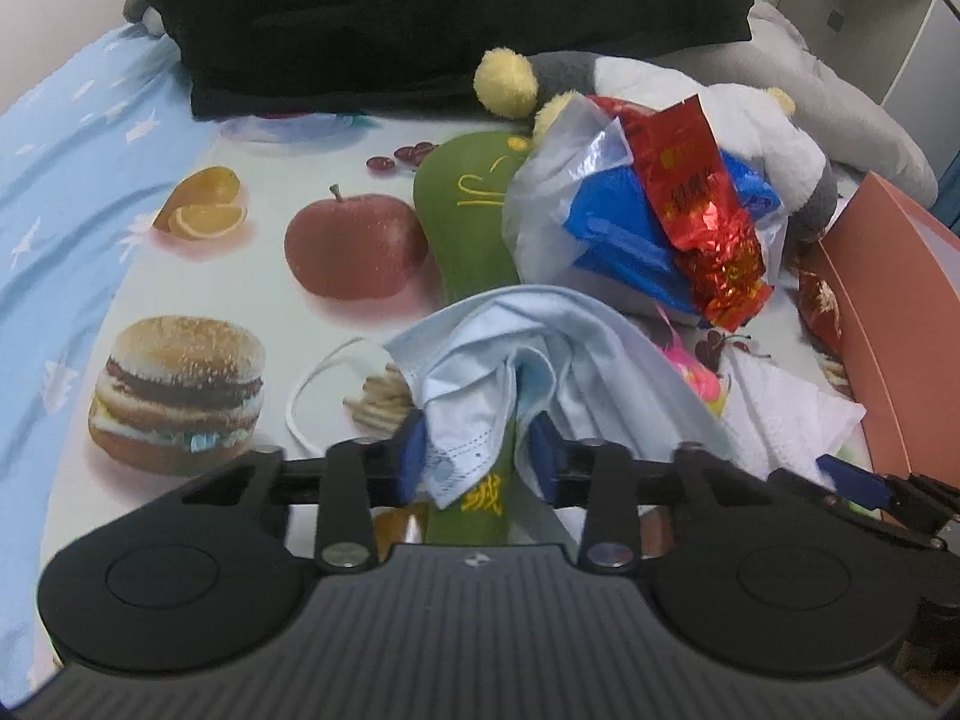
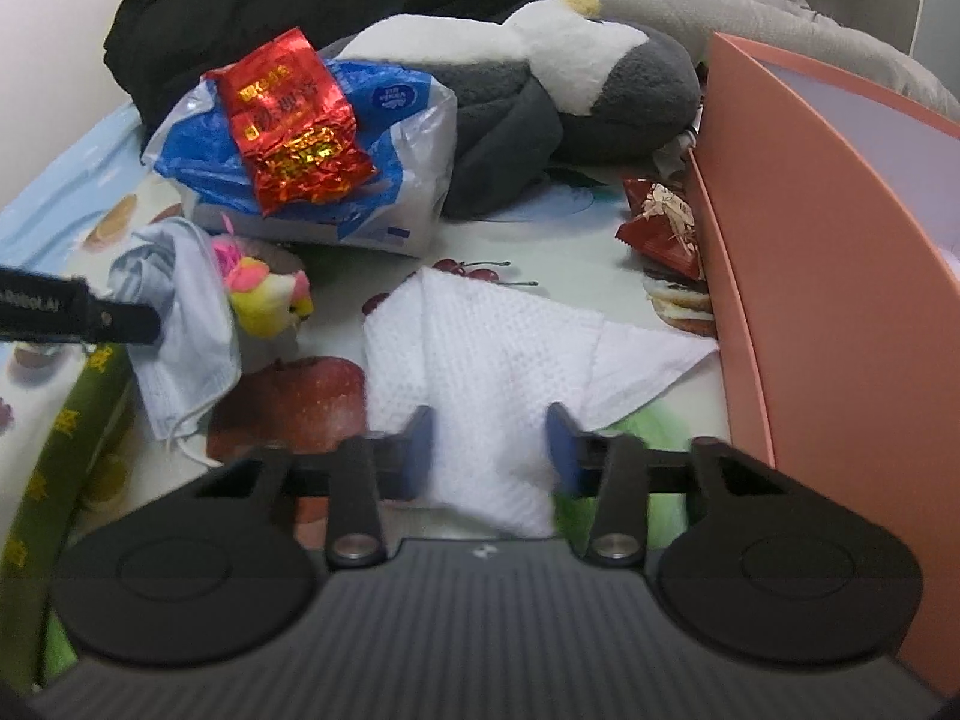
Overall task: Organize soft objects
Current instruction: 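Grasp the blue face mask with the left gripper while the right gripper grasps the white wipe, then carry the mask and wipe over the pink box with both grippers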
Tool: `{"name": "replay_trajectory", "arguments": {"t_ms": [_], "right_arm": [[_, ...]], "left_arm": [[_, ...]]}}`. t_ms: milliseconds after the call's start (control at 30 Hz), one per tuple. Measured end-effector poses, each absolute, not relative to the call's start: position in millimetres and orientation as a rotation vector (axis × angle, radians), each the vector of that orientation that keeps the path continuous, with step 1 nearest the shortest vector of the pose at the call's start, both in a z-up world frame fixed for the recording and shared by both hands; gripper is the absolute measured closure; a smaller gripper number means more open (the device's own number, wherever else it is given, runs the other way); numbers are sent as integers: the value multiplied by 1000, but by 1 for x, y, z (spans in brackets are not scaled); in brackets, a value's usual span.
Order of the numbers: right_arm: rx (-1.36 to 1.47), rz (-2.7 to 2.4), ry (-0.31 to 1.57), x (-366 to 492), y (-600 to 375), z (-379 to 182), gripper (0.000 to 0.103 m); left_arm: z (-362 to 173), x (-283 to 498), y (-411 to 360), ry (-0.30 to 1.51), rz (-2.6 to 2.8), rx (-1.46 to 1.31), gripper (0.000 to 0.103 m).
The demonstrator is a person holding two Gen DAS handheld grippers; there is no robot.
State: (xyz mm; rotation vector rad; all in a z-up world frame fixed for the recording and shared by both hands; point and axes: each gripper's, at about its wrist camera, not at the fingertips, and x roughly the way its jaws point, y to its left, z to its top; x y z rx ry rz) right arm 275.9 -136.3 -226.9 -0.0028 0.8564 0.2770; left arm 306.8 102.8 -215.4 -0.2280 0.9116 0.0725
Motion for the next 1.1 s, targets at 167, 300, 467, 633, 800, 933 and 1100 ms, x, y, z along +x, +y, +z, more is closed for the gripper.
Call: {"name": "replay_trajectory", "arguments": {"t_ms": [167, 300, 467, 633, 800, 933, 1100], "right_arm": [[-23, 282, 881, 268, -135, -222, 90], [1, 289, 893, 258, -139, -215, 91], [10, 297, 878, 238, -143, -202, 91], [19, 301, 863, 218, -147, -190, 91], [29, 303, 843, 195, -153, -179, 91], [39, 309, 840, 180, -157, -174, 91], [48, 330, 835, 165, -161, -167, 91]], "left_arm": [[-208, 295, 103, 895, 80, -240, 79], [-199, 281, 103, 882, 78, -254, 89], [-188, 258, 103, 861, 82, -287, 90], [-182, 231, 99, 850, 79, -307, 90], [-179, 203, 91, 852, 56, -321, 90], [-181, 185, 83, 867, 45, -319, 90], [-180, 167, 76, 867, 40, -310, 90]]}}
